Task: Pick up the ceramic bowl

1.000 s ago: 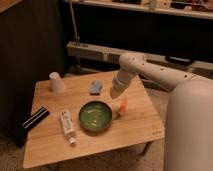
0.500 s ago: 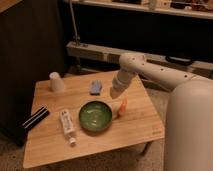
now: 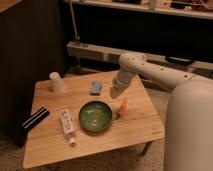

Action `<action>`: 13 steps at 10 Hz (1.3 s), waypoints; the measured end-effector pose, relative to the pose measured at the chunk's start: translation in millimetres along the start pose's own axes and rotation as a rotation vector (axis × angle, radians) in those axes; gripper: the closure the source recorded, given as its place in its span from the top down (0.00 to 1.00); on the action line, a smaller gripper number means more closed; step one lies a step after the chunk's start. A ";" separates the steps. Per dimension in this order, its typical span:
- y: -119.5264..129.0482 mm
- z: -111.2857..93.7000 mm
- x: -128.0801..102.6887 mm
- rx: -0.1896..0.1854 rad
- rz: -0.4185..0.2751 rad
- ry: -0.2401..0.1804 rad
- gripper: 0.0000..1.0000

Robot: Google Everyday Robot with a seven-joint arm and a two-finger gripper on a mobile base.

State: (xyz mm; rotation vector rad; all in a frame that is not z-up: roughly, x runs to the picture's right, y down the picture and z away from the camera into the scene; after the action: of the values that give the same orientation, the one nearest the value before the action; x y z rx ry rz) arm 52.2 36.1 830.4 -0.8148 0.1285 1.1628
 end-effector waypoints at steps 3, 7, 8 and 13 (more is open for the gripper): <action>0.0 -0.1 0.0 0.000 0.000 0.000 0.03; 5.4 -4.3 0.6 0.017 -0.026 -0.013 0.02; 16.0 -12.7 2.4 0.023 -0.059 -0.032 0.00; 40.6 -38.4 16.5 0.014 -0.088 -0.072 0.41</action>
State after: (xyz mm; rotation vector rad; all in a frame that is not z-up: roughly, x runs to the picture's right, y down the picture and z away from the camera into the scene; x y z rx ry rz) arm 36.5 30.7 774.5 -0.7585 0.0410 1.1056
